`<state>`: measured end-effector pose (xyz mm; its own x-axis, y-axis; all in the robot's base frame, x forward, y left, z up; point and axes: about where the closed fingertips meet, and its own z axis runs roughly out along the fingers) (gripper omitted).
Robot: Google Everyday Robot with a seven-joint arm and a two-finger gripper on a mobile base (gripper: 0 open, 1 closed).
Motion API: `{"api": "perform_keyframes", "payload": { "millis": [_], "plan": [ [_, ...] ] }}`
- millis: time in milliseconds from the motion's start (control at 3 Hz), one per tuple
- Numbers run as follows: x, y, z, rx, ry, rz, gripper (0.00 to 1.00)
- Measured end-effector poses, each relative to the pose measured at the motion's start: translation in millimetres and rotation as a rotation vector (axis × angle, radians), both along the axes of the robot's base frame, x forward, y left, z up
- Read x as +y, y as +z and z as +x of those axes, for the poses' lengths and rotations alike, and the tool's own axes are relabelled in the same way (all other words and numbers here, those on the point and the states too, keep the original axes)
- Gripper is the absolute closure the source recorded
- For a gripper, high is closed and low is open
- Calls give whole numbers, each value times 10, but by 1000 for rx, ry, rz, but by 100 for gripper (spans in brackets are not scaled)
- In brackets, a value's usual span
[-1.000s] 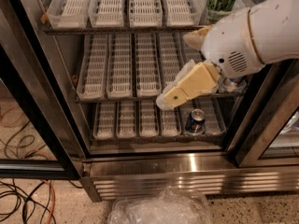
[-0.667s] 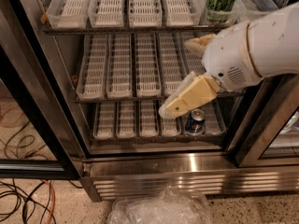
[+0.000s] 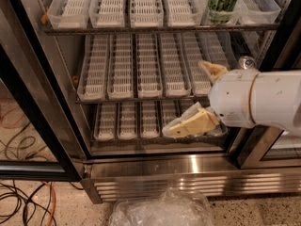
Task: Pick green can from top shelf of fridge
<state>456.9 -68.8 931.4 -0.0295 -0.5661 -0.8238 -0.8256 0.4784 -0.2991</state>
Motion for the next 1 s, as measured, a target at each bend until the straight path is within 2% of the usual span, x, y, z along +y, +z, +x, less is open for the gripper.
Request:
{"api": "perform_keyframes", "payload": {
  "millis": [333,667,1000],
  "plan": [
    [-37,-168,2,-76,-108,63,0],
    [-15,1,10,-143,-149,82,0],
    [-15,2,10,-143,-149,82,0]
  ]
}}
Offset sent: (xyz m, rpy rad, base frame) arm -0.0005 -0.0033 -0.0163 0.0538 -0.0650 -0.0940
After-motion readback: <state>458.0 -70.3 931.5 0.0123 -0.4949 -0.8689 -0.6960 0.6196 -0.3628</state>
